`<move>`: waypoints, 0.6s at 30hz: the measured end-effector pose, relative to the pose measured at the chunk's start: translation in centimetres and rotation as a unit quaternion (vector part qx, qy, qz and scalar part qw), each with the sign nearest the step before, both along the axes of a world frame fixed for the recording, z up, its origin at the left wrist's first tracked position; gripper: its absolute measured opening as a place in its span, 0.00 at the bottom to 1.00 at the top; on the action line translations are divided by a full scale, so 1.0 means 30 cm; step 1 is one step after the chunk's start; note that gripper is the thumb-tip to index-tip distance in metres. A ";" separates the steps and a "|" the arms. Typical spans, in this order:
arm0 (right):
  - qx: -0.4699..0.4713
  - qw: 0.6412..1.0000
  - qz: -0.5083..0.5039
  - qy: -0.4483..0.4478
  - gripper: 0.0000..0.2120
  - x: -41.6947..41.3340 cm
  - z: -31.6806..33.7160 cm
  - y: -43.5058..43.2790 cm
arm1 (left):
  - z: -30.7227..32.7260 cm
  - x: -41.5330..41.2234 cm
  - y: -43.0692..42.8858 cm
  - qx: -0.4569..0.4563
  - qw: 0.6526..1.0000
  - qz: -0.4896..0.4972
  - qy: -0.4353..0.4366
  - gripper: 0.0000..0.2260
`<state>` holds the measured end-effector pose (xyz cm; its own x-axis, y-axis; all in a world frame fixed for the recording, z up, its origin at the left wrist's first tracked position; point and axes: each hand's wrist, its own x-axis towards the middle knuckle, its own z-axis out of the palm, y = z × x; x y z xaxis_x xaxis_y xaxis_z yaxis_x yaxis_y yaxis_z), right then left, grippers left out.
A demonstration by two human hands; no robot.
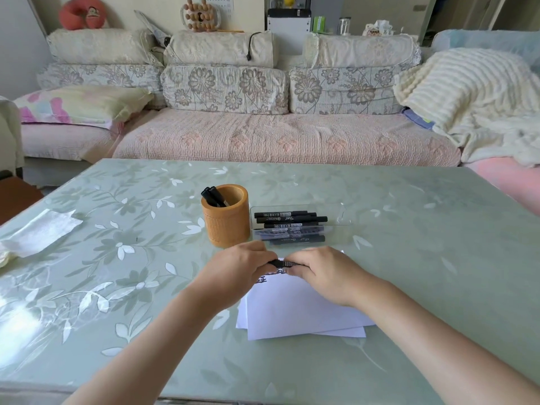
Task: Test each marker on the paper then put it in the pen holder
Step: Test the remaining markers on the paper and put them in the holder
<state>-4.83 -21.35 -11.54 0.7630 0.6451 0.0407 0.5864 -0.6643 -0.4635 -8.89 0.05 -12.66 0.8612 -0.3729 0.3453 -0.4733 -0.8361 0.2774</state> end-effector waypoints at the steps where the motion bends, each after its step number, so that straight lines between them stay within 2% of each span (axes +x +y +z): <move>1: -0.004 0.999 0.010 -0.053 0.10 0.006 -0.004 0.002 | 0.001 0.006 0.001 -0.004 1.000 0.004 0.009 0.08; 4: -0.026 0.974 0.046 -0.222 0.07 0.012 -0.011 0.004 | 0.009 0.016 0.008 -0.057 0.994 0.026 0.094 0.09; 7: -0.043 0.956 0.069 -0.283 0.05 0.015 -0.017 0.010 | 0.004 0.014 0.031 -0.076 0.987 0.023 0.140 0.10; 9: -0.046 0.966 0.062 -0.248 0.05 0.009 -0.016 0.024 | 0.003 0.010 0.043 -0.065 0.991 0.006 0.115 0.09; 12: -0.006 0.997 0.040 -0.064 0.11 0.000 -0.012 0.039 | 0.005 0.003 0.058 -0.034 0.998 -0.013 0.051 0.10; 13: 0.002 0.998 0.043 -0.044 0.13 -0.001 -0.014 0.037 | 0.004 0.000 0.065 -0.027 0.999 -0.003 0.042 0.10; 16: -0.037 0.992 0.030 -0.120 0.08 0.020 -0.020 0.012 | 0.002 0.002 0.129 -0.062 0.994 0.070 0.061 0.08; 18: -0.015 0.995 0.015 -0.102 0.12 0.037 -0.021 -0.013 | -0.014 0.004 0.189 -0.075 0.991 0.099 0.055 0.09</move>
